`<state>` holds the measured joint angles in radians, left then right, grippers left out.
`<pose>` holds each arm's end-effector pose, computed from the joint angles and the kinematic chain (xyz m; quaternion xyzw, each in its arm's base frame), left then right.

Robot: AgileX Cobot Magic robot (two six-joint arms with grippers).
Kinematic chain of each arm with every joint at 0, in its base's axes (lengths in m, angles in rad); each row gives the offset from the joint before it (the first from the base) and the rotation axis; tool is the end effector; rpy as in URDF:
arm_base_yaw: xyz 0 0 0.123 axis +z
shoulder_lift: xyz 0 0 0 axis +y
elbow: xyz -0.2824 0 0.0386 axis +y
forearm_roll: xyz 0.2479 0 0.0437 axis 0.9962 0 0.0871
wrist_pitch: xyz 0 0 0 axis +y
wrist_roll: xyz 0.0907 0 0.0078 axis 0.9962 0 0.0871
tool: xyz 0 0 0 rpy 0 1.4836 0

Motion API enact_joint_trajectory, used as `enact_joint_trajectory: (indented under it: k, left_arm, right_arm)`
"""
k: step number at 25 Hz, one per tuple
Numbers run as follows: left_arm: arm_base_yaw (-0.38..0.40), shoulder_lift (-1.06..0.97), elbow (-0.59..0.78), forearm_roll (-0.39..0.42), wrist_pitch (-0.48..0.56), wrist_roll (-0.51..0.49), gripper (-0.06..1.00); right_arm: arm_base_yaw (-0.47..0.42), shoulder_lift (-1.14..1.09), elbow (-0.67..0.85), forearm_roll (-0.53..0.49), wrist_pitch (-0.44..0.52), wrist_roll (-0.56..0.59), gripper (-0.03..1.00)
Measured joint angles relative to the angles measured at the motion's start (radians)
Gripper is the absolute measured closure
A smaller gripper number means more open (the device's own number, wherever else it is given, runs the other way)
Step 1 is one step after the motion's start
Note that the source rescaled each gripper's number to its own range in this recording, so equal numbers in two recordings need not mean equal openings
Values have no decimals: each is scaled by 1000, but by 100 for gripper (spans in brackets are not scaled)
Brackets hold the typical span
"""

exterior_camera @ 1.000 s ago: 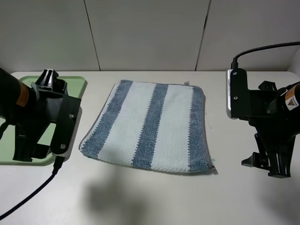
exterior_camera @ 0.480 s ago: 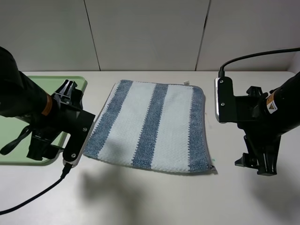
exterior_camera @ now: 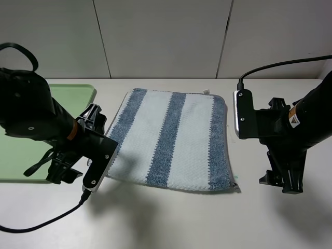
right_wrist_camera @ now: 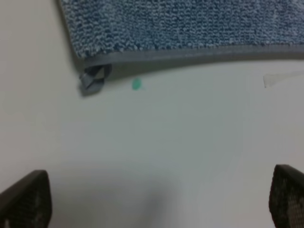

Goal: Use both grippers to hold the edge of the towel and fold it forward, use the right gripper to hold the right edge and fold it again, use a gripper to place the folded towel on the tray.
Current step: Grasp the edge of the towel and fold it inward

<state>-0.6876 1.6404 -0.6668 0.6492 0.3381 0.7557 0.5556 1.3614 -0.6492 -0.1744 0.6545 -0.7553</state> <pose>0.2197 -0.1567 0.1398 0.8256 0.5171 0.1615 0.1579 0.1935 0.1088 0.1918 -0.6489 0.7444 -0.0766 0.1376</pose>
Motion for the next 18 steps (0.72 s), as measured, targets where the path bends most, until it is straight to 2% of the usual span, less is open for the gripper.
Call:
enact_joint_trajectory:
  k: [10,18]
  left_arm:
    - [0,88,-1,22,-92,0,-1]
    - [0,159,-2,51,-101,0,0]
  right_arm:
    - [0,0,8,-2,-7,0,-3]
    - [0,0,30,-4,-30,0,-3]
